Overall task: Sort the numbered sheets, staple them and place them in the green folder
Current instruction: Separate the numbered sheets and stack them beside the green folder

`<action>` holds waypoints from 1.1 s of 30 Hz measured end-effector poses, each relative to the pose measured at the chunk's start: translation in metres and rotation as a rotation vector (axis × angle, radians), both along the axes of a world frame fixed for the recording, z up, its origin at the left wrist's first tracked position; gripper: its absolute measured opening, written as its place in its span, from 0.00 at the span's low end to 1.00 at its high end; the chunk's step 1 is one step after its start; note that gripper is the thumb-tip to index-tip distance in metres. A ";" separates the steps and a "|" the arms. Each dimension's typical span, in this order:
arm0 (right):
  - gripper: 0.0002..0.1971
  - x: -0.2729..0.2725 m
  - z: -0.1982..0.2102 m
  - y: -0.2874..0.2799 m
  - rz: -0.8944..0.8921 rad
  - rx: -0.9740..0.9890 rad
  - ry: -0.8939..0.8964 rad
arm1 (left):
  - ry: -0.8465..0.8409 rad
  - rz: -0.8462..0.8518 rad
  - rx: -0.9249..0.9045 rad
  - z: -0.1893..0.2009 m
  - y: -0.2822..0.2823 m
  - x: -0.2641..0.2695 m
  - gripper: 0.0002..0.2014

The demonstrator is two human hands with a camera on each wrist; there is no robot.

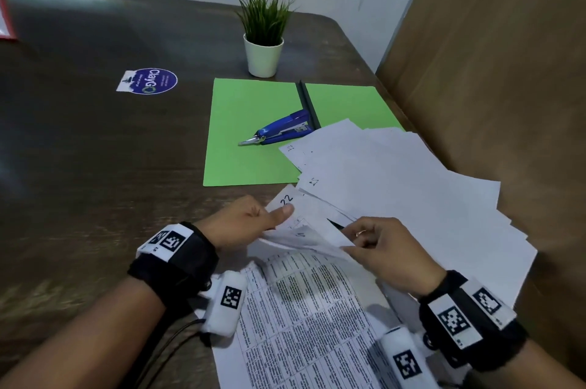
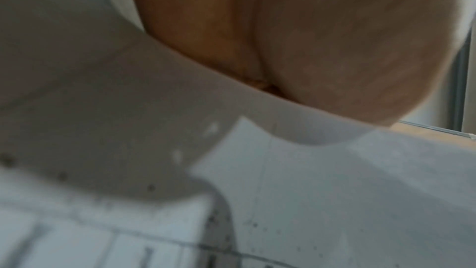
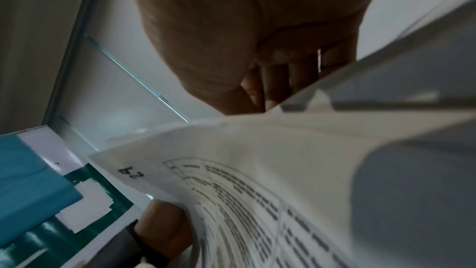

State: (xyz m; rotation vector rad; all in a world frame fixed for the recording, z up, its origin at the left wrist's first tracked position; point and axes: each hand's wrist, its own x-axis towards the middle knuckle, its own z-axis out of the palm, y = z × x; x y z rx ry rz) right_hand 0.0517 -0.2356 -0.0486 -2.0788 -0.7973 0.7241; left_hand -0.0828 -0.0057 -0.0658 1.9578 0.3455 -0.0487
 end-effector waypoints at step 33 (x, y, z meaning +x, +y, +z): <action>0.28 0.050 0.019 0.044 0.135 -0.583 -1.061 | -0.059 0.013 -0.231 -0.012 0.001 0.002 0.08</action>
